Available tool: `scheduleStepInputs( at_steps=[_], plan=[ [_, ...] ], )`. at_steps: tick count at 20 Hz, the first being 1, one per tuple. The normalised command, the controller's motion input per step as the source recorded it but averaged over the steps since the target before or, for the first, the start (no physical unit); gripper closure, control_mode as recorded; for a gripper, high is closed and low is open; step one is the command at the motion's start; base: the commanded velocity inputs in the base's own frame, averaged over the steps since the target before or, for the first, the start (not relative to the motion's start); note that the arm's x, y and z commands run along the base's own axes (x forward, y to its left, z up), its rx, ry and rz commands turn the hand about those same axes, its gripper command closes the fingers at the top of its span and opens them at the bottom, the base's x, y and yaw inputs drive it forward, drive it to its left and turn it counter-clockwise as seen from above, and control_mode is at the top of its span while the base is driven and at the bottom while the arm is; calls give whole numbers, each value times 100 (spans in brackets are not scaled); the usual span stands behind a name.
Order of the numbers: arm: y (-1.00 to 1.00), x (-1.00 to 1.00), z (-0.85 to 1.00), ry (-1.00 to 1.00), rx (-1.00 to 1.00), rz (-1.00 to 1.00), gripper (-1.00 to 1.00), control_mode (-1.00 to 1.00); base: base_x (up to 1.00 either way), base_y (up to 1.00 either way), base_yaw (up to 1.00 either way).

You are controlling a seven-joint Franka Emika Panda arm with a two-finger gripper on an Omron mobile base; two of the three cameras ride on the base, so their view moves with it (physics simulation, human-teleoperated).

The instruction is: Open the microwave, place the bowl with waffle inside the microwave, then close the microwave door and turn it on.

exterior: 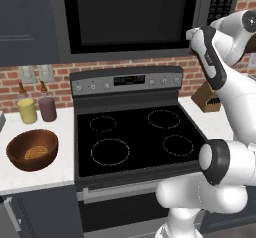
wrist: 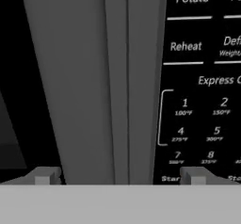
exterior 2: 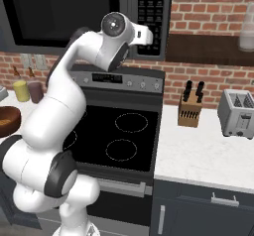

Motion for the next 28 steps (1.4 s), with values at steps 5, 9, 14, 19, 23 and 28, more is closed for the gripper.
scheduleStepInputs(
  at_steps=[5, 9, 14, 19, 23, 28],
  plan=[
    [0, 39, -24, -2, 2, 14, -100, -100, 0, 0, 0],
    [0, 45, -21, 0, 4, 12, -100, -100, 0, 0, 0],
    [0, 59, -19, 0, 4, 9, -100, -100, 0, 0, 0],
    [2, 60, -19, 0, 0, 1, 100, -100, 0, 0, 0],
    [8, 28, -2, 0, 0, 0, 100, -100, 0, 0, 0],
    [7, 8, 0, 0, 0, 0, 100, -100, 0, 0, 0]
  ],
)
